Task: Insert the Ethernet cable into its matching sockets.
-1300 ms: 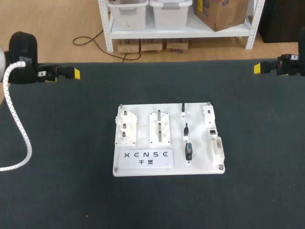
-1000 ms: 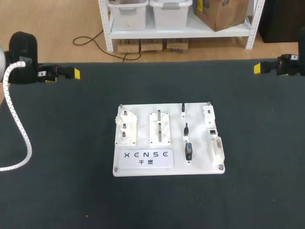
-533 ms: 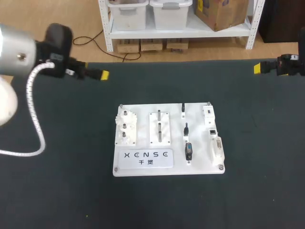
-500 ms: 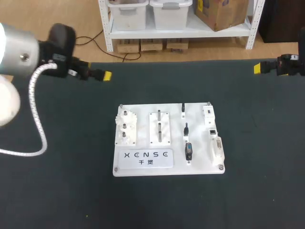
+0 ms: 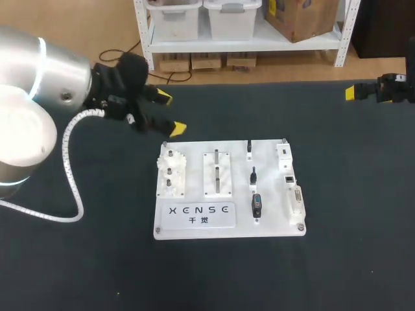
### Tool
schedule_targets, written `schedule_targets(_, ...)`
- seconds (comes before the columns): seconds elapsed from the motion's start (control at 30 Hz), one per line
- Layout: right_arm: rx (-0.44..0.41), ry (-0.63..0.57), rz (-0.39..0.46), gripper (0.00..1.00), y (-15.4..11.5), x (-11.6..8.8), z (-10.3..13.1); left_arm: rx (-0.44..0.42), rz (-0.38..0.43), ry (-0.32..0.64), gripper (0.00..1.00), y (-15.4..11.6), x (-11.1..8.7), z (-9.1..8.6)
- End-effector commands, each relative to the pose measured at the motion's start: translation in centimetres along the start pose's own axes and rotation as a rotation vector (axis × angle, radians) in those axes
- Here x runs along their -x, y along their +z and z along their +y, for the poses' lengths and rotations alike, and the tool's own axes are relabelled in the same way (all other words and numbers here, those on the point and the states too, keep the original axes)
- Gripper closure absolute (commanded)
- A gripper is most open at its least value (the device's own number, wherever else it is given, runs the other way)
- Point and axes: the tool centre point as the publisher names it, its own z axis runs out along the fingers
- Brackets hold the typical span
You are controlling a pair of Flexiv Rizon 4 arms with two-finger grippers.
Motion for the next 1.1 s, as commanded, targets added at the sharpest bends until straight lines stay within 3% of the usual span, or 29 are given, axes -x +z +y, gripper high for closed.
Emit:
schedule_targets(0.03, 0.003, -0.001, 0.001, 0.0, 0.0, 0.0, -0.1, -0.151, -0.08, 0.167, 0.0, 0.2, -0.4, -0.8)
schedule_targets(0.43, 0.003, -0.001, 0.001, 0.0, 0.0, 0.0, -0.1, -0.124, -0.052, 0.135, 0.0, 1.2, -2.6, -5.1)
schedule_targets(0.7, 0.003, -0.001, 0.001, 0.0, 0.0, 0.0, -0.1, -0.112, -0.088, 0.121, 0.0, 1.4, -4.2, -7.9)
schedule_targets(1.1, 0.003, -0.001, 0.001, 0.0, 0.0, 0.0, -0.1, -0.163, -0.044, 0.098, 0.0, 1.8, -5.1, -7.7)
